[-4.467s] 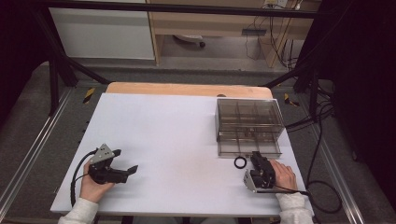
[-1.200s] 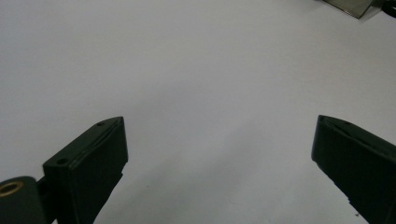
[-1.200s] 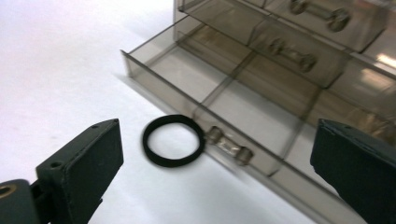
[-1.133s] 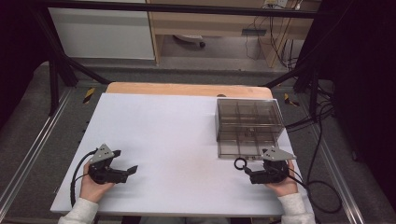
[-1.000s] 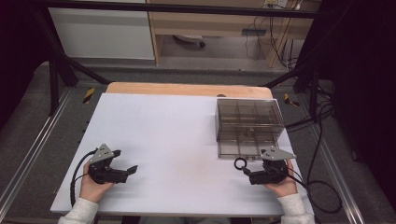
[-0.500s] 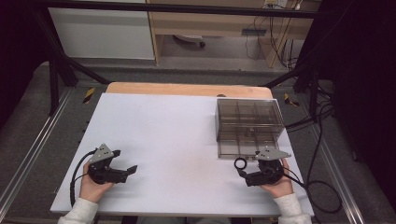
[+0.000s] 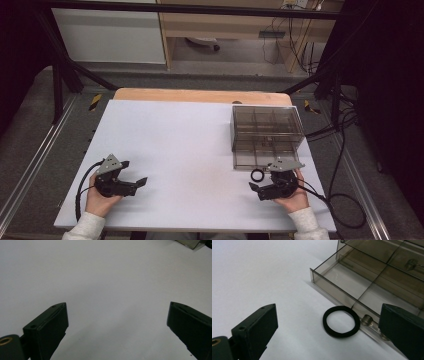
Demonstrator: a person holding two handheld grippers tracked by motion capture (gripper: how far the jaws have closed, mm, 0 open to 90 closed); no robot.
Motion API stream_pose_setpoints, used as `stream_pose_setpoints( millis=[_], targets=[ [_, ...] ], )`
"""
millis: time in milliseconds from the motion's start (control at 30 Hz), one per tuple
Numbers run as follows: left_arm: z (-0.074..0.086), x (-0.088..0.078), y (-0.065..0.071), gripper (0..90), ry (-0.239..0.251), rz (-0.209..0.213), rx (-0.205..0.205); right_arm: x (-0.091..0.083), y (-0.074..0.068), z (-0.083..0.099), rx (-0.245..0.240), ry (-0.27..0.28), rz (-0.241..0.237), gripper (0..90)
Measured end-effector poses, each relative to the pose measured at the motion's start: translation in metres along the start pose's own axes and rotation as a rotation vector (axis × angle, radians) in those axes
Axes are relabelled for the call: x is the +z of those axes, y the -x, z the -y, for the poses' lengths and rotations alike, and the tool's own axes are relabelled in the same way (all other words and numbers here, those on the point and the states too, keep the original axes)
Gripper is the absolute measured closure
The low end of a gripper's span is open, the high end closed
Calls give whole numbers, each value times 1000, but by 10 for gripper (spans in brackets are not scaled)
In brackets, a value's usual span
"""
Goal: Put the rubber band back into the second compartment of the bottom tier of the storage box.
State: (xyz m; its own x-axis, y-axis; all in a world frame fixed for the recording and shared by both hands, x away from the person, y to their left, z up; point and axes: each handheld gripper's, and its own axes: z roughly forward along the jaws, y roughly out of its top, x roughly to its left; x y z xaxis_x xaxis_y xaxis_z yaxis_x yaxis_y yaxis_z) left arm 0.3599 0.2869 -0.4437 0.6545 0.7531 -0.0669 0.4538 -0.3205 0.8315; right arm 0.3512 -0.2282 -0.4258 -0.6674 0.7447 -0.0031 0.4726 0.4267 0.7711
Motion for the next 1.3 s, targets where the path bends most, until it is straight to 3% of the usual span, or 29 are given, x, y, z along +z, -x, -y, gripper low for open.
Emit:
stream_pose_setpoints(
  millis=[467, 633, 900, 1167, 1200, 1300],
  targets=[
    [1, 1, 0, 34, -1, 0, -6, 6, -3, -1, 16, -11, -30, 75],
    [0, 1, 0, 34, -4, -3, -1, 10, -5, 0, 3, -46, -55, 121],
    [0, 0, 0, 35, -4, -4, 0, 13, -5, 0, -7, -55, -70, 227],
    [0, 0, 0, 35, -5, -5, 1, 14, -6, 2, -18, -58, -64, 335],
    [0, 0, 0, 35, -3, -4, -2, 16, -6, 2, -27, -66, -57, 388],
    [0, 0, 0, 35, -3, -4, -3, 16, -6, 2, -26, -66, -42, 433]
  ],
)
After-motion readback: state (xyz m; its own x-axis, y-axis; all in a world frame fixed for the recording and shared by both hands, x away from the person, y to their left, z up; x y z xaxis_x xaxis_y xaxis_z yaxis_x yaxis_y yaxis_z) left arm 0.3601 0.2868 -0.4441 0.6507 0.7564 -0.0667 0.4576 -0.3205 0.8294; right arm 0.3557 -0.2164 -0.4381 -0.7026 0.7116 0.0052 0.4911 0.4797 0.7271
